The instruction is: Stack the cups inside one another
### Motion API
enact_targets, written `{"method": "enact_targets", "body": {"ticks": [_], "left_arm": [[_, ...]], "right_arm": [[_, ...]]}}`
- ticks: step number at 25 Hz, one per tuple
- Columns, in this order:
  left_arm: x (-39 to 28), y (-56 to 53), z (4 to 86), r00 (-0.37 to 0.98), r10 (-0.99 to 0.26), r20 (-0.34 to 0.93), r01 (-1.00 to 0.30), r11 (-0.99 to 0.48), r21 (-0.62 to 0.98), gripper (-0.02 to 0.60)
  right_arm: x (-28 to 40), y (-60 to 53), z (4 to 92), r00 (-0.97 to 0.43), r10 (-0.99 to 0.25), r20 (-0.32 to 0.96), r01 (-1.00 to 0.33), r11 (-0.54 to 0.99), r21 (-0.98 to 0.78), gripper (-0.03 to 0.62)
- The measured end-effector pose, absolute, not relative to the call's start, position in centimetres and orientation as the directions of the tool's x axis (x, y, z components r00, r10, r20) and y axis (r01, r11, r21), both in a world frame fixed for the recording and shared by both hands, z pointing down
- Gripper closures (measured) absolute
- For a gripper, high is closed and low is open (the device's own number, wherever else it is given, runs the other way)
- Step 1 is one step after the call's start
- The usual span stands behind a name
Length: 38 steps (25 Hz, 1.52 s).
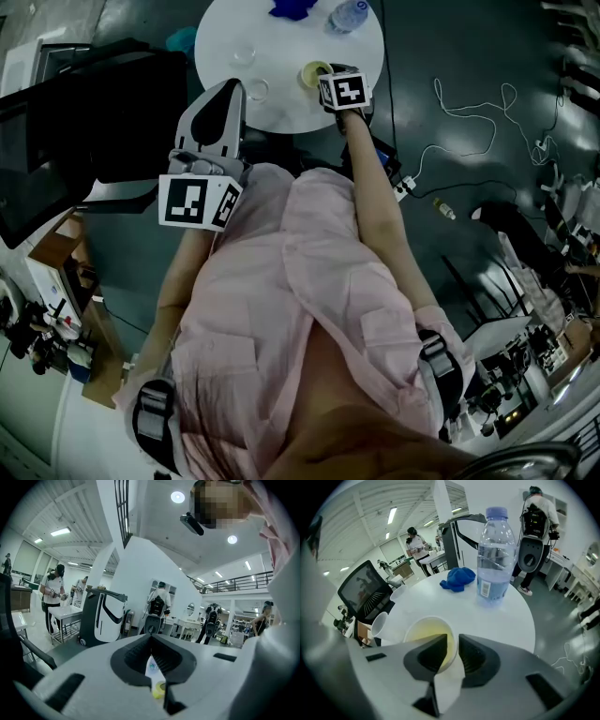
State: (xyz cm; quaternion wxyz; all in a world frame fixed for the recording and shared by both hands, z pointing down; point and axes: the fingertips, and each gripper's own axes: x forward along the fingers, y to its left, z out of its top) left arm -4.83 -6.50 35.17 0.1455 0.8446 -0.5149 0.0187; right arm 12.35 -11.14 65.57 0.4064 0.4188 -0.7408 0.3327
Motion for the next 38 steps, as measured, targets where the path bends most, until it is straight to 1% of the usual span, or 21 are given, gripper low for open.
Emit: {"method": "enact_targets", "body": {"ticks": [3, 6, 18, 38], "left_arm": [[-4.9, -6.9, 35.7, 0.468, -0.864, 0.186, -0.875, -0.424, 0.233, 0.566], [-5.1, -7.1, 35.9, 0.462, -0.867, 0.188, -0.877, -0.415, 0.243, 0.566], [-4.7, -6.1, 36.3, 0.462, -0.866, 0.194, -0.875, -0.409, 0.259, 0.566], [-4.9, -5.0, 36.1, 0.454, -0.869, 0.196, -0.88, -0.402, 0.254, 0.566]], "right_arm": [[12.7, -11.0, 65.9, -0.313, -0.353, 0.882, -0.9, 0.408, -0.156, 0.548], [12.8, -11.3, 65.6, -0.308, -0.369, 0.877, -0.904, 0.401, -0.149, 0.553], [12.2, -12.0, 63.0, -0.344, -0.436, 0.832, -0.889, 0.437, -0.138, 0.554], [12.9, -13.3, 59.3, -0.358, -0.553, 0.753, -0.909, 0.391, -0.145, 0.556]]}}
